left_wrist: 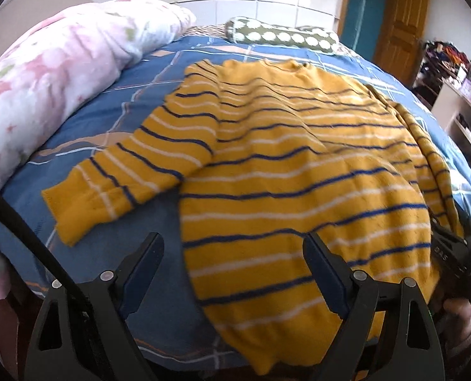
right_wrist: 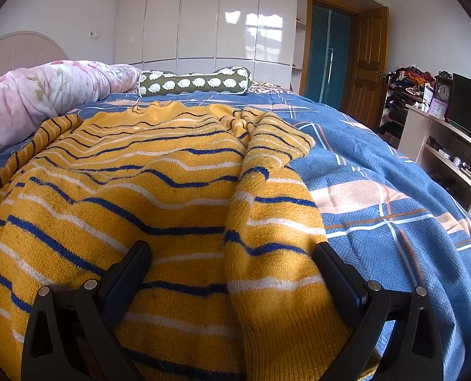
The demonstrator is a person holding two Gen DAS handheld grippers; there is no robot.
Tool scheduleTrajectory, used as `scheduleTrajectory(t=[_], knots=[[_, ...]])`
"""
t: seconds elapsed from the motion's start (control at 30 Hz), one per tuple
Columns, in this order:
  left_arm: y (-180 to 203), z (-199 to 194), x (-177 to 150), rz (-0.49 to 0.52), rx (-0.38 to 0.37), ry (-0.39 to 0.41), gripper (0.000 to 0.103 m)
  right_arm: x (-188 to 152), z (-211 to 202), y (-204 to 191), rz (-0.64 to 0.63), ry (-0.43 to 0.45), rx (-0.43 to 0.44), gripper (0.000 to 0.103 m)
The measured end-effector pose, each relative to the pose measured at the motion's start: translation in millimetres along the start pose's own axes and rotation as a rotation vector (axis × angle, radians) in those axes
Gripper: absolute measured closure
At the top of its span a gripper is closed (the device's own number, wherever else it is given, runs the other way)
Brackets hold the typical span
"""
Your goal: Fold small clothes
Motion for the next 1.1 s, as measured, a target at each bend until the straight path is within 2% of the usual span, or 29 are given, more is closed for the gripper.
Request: scheduleTrajectory(t=[0.2,0.43,0.53,0.57,0.6,0.63,0.67,0.73,0.77,0.83,0.97,1.03,1.1], knots=[[19,9,-14,0.08,0.03,-0.002,0.015,-1,-3,2,-0.029,0.016,-0.023,0.001],[28,15,-20,0.109,0.083,0.006,0.01,-2,-4,3,-0.039,0.028,-0.018,0.001],[26,15,-21,0.091,0.075,-0.009,0.01,0,-8,2,-0.036,-0.033,0.032,0.002],[24,16,-21,0.086,0.065,-0.013,0.009,4,-15,3,-0.009,-0.046,0.077,0.005],[23,16,-22,0.081,0.057,-0.017,0.009,11,-27,8,0.04,-0.025,0.13,0.011],[23,16,-22,0.076,0.051,-0.02,0.008,21,-43,19,0.095,0.015,0.159,0.012],[22,17,-22,0.07,0.047,-0.022,0.008,30,-60,35,0.141,0.056,0.151,0.012],[24,17,-22,0.057,0.043,-0.025,0.007,36,-77,59,0.188,0.08,0.125,0.012],[25,17,-21,0.055,0.043,-0.024,0.007,35,-81,69,0.209,0.074,0.119,0.012],[26,16,-22,0.054,0.044,-0.021,0.007,27,-83,80,0.241,0.036,0.122,0.021],[25,16,-23,0.054,0.039,-0.019,0.007,9,-73,58,0.218,-0.027,0.207,0.028],[24,16,-23,0.056,0.04,-0.018,0.007,9,-70,32,0.143,-0.028,0.242,0.028],[24,16,-23,0.055,0.038,-0.017,0.007,9,-65,12,0.065,-0.038,0.235,0.028]])
Point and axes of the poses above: each gripper's, at about its wrist camera, not at the fingertips, and z roughly the way its jaws point, y to its right, x to its top, the point moved 10 cm from there along z, roughly the way its jaws point, and after that the axes turned 12 degrees about x, right-handed, at the moved point
